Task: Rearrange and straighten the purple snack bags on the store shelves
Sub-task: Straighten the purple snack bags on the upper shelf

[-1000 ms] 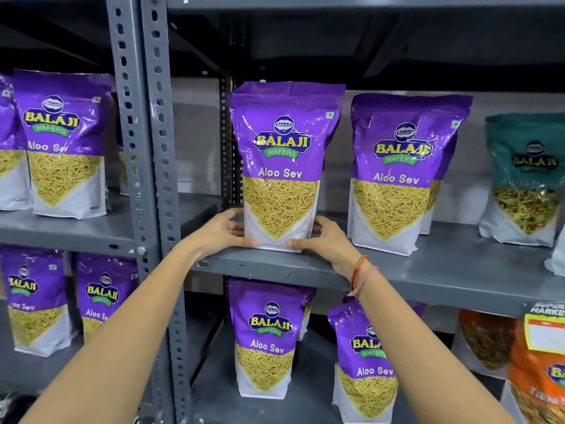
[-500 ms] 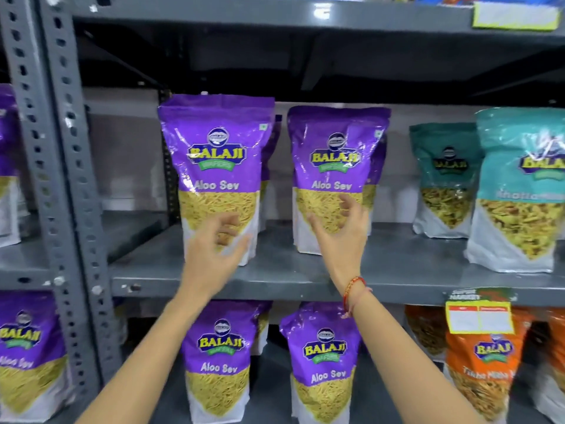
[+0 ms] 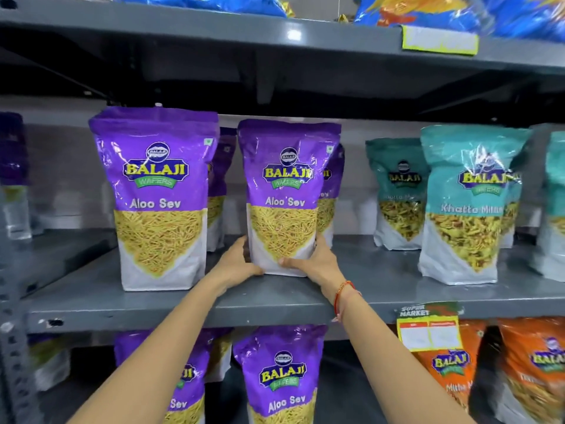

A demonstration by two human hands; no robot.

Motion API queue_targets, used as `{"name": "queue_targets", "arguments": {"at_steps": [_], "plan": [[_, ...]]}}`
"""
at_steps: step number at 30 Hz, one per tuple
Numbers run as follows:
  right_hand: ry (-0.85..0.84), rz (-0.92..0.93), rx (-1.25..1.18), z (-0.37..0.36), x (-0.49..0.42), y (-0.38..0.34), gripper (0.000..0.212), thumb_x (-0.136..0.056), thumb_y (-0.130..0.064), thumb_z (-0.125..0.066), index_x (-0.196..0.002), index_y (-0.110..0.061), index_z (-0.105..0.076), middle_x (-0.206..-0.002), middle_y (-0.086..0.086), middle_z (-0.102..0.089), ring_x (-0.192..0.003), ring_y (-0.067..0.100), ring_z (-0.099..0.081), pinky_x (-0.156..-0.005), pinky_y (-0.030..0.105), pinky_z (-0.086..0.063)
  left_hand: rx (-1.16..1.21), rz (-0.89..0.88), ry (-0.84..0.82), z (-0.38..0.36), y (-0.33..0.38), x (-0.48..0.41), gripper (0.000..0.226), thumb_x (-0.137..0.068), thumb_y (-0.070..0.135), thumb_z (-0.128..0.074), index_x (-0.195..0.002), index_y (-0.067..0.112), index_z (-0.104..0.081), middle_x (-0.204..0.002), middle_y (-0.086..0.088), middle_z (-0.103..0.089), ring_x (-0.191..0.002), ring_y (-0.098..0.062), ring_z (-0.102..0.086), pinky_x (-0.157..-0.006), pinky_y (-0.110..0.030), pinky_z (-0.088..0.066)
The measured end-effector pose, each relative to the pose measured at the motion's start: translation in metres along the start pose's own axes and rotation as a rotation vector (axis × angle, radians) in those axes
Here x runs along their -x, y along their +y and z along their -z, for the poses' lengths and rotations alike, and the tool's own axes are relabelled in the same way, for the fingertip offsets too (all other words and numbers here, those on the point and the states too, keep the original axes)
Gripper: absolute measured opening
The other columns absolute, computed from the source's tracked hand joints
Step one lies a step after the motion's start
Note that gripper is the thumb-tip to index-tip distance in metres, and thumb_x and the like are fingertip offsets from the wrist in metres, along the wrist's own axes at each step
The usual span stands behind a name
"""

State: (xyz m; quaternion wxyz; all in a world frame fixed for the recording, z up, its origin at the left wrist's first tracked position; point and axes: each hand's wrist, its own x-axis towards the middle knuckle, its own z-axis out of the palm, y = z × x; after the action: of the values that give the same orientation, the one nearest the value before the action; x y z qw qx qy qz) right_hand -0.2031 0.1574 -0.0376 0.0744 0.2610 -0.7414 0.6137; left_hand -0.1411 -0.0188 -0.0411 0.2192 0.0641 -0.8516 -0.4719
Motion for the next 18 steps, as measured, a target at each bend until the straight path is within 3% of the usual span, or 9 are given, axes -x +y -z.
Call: {"name": "queue_targets", "arguments": {"at_steps": [2, 7, 9, 14, 18], "plan": [[-0.008, -0.006, -0.058, 0.003, 0.003, 0.0, 0.091, -0.056, -0.022, -0.089, -0.133, -0.021, -0.04, -0.125, -0.006, -0.054, -0.112, 0.013, -0.049, -0.093, 0.021, -0.038, 0.011, -0.05, 0.021, 0.0, 0.0, 0.003, 0.081, -0.068, 0.002, -0.075, -0.137, 0.01, -0.034, -0.129, -0.011, -0.058, -0.112, -0.023, -0.058, -0.1, -0.041, -0.046], [-0.021, -0.041, -0.227, 0.018, 0.01, -0.003, 0.083, -0.052, -0.02, -0.091, -0.125, -0.018, -0.051, -0.125, 0.002, -0.062, -0.115, 0.02, -0.057, -0.102, 0.039, -0.046, 0.144, -0.203, 0.114, 0.003, 0.013, 0.019, 0.072, -0.062, -0.001, -0.08, -0.126, 0.015, -0.05, -0.101, -0.006, -0.066, -0.088, -0.016, -0.064, -0.067, -0.011, -0.052], [-0.056, -0.02, -0.24, 0.027, 0.013, -0.003, 0.081, -0.052, -0.021, -0.091, -0.124, -0.019, -0.052, -0.123, 0.002, -0.064, -0.113, 0.019, -0.059, -0.101, 0.04, -0.048, 0.185, -0.24, 0.129, 0.004, 0.018, 0.027, 0.07, -0.058, 0.004, -0.084, -0.118, 0.022, -0.054, -0.097, -0.001, -0.069, -0.086, -0.012, -0.066, -0.068, -0.01, -0.053], [-0.12, -0.014, -0.215, 0.059, 0.014, 0.004, 0.072, -0.053, -0.02, -0.09, -0.116, -0.019, -0.055, -0.116, 0.001, -0.068, -0.107, 0.015, -0.062, -0.092, 0.031, -0.051, 0.177, -0.259, 0.119, -0.011, 0.032, 0.037, 0.067, -0.054, 0.008, -0.087, -0.112, 0.024, -0.056, -0.09, 0.0, -0.071, -0.075, 0.0, -0.068, -0.067, -0.011, -0.053], [-0.189, -0.002, -0.163, 0.085, 0.011, 0.014, 0.063, -0.056, -0.011, -0.087, -0.111, -0.019, -0.058, -0.109, -0.007, -0.068, -0.105, 0.01, -0.063, -0.087, 0.02, -0.05, 0.165, -0.209, 0.044, -0.024, 0.037, 0.037, 0.061, -0.057, 0.013, -0.086, -0.11, 0.024, -0.057, -0.086, -0.002, -0.072, -0.074, 0.001, -0.069, -0.065, -0.008, -0.051]]}}
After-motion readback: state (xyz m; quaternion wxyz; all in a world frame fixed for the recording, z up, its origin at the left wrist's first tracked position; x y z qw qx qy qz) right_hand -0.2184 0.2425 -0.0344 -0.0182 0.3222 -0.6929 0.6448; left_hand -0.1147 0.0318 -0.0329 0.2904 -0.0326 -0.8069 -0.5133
